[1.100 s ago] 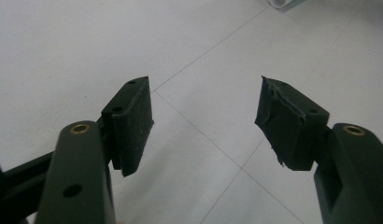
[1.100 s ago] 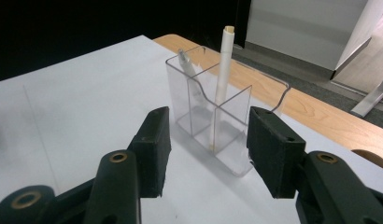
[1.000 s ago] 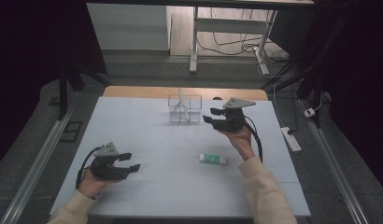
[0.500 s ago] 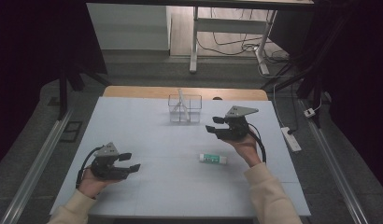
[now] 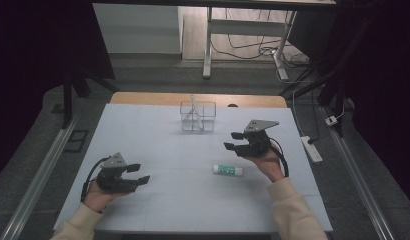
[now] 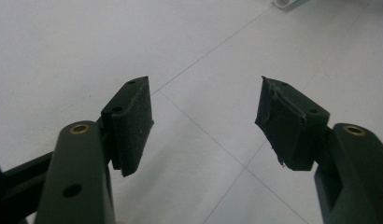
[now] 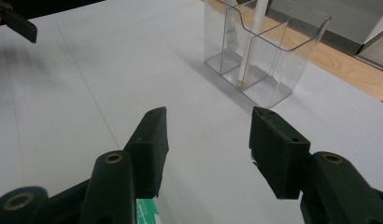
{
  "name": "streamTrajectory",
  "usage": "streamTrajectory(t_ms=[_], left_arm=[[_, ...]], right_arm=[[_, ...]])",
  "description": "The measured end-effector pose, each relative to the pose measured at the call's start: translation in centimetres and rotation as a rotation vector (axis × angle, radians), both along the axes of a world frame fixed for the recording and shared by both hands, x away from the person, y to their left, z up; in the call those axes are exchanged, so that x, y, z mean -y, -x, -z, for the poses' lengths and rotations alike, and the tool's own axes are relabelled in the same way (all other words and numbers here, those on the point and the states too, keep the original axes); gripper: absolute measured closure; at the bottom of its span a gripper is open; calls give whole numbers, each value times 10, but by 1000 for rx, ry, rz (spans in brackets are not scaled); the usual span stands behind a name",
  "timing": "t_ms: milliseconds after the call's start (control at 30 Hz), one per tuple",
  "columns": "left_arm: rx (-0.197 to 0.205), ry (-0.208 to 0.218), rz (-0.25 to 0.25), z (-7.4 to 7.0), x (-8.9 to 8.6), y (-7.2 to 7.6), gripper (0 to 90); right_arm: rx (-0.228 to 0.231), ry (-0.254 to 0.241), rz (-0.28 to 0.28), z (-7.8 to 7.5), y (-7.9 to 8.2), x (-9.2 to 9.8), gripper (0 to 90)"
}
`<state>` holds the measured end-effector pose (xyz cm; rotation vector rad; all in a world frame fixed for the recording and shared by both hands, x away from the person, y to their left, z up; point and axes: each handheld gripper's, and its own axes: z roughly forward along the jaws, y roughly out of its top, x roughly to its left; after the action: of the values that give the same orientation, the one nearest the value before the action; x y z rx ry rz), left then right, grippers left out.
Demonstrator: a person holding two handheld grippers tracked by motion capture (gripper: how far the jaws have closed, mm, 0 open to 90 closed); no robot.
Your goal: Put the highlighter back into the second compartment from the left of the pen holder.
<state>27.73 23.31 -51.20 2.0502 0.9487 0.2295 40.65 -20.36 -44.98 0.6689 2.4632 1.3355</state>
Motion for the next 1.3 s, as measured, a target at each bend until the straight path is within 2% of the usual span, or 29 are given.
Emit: streamTrajectory(t_ms=[200,733,1300], left_arm=[[-3,-1,1,1,1,0,353],[-2,-6,5,2,2,-2,352],[1,-7,6,1,2,-1,351]], right_arm=[[-8,13,-25,-4,6,4,457],[-58,105,-81,-2,21,12,433],[-101,187,-118,7,23,1,414]])
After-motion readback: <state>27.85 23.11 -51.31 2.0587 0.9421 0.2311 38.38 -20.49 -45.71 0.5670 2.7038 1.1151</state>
